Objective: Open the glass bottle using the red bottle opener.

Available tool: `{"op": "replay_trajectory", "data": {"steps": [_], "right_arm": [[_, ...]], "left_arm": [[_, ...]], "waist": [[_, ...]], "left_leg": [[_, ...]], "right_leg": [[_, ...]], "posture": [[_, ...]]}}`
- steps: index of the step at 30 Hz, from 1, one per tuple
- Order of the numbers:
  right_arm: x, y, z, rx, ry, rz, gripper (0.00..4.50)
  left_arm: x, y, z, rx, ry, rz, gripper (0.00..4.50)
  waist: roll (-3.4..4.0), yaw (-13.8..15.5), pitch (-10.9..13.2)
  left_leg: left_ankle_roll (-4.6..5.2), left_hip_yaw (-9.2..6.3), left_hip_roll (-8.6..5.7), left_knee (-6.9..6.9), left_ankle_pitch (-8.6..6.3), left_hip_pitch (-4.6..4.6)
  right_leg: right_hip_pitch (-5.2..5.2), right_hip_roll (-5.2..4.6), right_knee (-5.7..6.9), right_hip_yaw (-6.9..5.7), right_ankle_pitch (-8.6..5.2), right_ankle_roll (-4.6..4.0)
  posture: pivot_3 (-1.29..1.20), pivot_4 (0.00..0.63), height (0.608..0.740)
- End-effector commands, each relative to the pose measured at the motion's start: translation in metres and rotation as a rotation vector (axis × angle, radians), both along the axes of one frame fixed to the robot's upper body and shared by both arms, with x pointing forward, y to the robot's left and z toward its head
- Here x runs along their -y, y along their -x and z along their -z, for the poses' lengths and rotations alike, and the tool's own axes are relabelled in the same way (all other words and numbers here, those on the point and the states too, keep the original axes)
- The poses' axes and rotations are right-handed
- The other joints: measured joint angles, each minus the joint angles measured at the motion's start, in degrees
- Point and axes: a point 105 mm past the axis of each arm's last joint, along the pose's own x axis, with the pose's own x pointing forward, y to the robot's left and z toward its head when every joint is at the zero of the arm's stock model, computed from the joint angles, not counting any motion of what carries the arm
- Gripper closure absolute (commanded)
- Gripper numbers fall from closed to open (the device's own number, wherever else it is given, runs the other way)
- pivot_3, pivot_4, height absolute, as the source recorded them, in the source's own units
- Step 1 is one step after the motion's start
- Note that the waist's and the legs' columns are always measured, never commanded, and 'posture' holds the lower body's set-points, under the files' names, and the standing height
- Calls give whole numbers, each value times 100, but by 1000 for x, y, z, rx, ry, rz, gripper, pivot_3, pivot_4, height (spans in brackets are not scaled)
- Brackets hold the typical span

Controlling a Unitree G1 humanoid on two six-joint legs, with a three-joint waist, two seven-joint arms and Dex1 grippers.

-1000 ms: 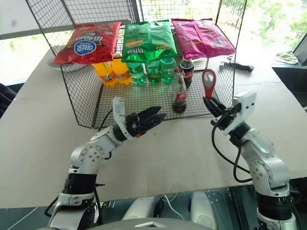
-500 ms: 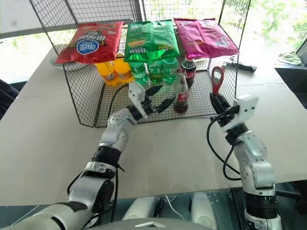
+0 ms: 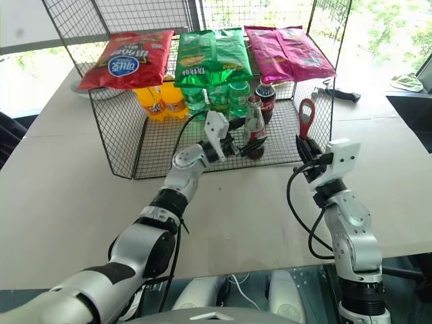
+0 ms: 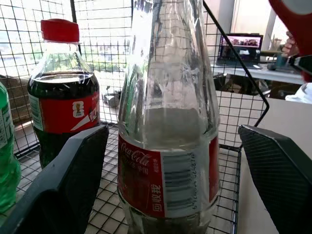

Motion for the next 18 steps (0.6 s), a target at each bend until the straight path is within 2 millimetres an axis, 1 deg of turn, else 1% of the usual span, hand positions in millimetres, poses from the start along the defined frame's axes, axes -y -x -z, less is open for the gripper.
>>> {"op": "replay_trajectory", "data": {"steps": [1,4,5,6,8,9,13,18], "right_arm": [[-3,6,-18,71,-1,-3,4500],[-4,6,-19,74,-1,-2,4500],[-4,6,-19,74,-1,-2,4500],[-4,6,-19,75,-1,-1,4500],[-4,6,-19,75,-1,-2,4500],[-4,6,-19,75,-1,-2,4500],[-6,5,-19,74,0,-14,4500],[-9,3,-20,79,5,-27,4500]], "left_arm": [[11,-2,-11,57,-14,5,84],[15,-2,-14,63,-4,21,84],[15,-2,-14,64,-1,19,606],[14,-3,-14,65,1,17,815],[14,-3,-14,65,0,15,1585],[14,-3,-13,67,-1,16,1829],[10,1,-14,85,6,28,1842],[2,12,-28,151,15,78,1842]], "waist": [[0,-8,0],[0,-31,0],[0,-45,0],[0,-63,0],[0,-79,0],[0,-92,0],[0,-111,0],[1,-133,0]], "left_leg": [[0,0,0,-1,0,0],[0,0,0,-2,0,-1],[0,0,0,-2,0,-1],[0,0,0,-1,0,-1],[0,-1,1,-1,0,0],[0,-1,1,-1,0,0],[0,-1,1,0,0,0],[0,-1,3,-2,0,-2]], "right_leg": [[0,0,0,0,0,0],[-1,1,-1,0,0,0],[-1,1,-1,0,0,0],[-1,1,0,0,0,0],[-1,1,1,0,0,0],[-1,1,1,0,0,0],[-1,1,3,1,0,1],[-5,1,2,2,0,0]], "posture": [[0,150,740],[0,150,740],[0,150,740],[0,150,740],[0,150,740],[0,150,740],[0,150,740],[0,150,740]]}}
